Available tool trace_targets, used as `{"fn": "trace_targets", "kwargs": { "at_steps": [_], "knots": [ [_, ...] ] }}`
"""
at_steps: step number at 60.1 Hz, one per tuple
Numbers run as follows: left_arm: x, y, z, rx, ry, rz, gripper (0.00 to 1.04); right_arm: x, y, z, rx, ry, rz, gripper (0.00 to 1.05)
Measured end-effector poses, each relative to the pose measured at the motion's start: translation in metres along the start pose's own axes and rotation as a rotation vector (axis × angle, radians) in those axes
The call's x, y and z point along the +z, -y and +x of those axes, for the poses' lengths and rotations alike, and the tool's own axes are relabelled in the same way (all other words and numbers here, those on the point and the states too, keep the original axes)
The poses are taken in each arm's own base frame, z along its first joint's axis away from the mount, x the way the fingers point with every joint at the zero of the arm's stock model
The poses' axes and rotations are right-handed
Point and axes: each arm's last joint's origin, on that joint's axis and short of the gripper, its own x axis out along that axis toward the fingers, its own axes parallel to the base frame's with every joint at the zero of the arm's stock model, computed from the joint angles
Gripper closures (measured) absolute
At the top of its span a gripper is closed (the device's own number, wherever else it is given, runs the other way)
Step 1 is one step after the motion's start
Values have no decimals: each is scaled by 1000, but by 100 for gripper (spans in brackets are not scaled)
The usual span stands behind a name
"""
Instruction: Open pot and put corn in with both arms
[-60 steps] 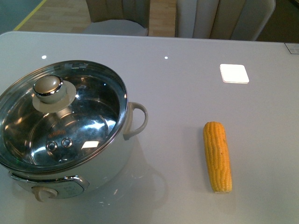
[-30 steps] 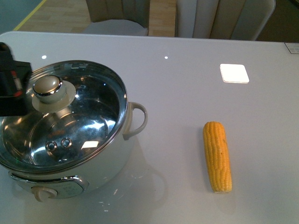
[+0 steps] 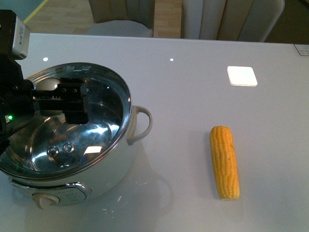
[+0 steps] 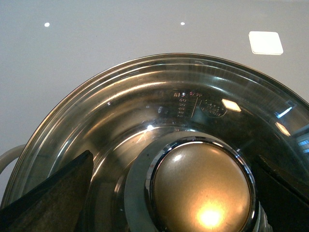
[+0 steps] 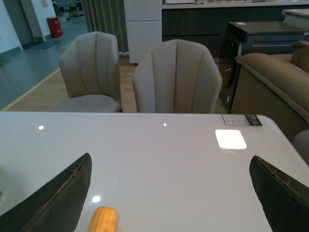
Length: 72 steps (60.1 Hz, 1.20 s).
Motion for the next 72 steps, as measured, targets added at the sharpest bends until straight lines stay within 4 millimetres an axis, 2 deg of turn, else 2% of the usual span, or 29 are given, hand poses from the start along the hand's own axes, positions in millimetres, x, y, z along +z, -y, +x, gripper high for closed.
{"fn": "trace_targets", "kwargs": {
  "at_steps": [22,27,35,39,59,66,72],
  "knots": [
    [-3,2,7,-7,18,8,8,0,0,0,0,0,0,9],
    [-4,3,8,-11,19,8,20,0,0,0,0,0,0,9],
    [-4,5,7,-17,25,13,50,0,0,0,0,0,0,9],
    [-4,5,7,-9,29,13,60,0,0,0,0,0,0,9],
    [3,4,2,11,12,35,61,0,0,0,0,0,0,9],
    [9,3,-2,19,12,44,61,0,0,0,0,0,0,9],
    [23,1,-5,36,35,36,61,0,0,0,0,0,0,9]
  ]
}}
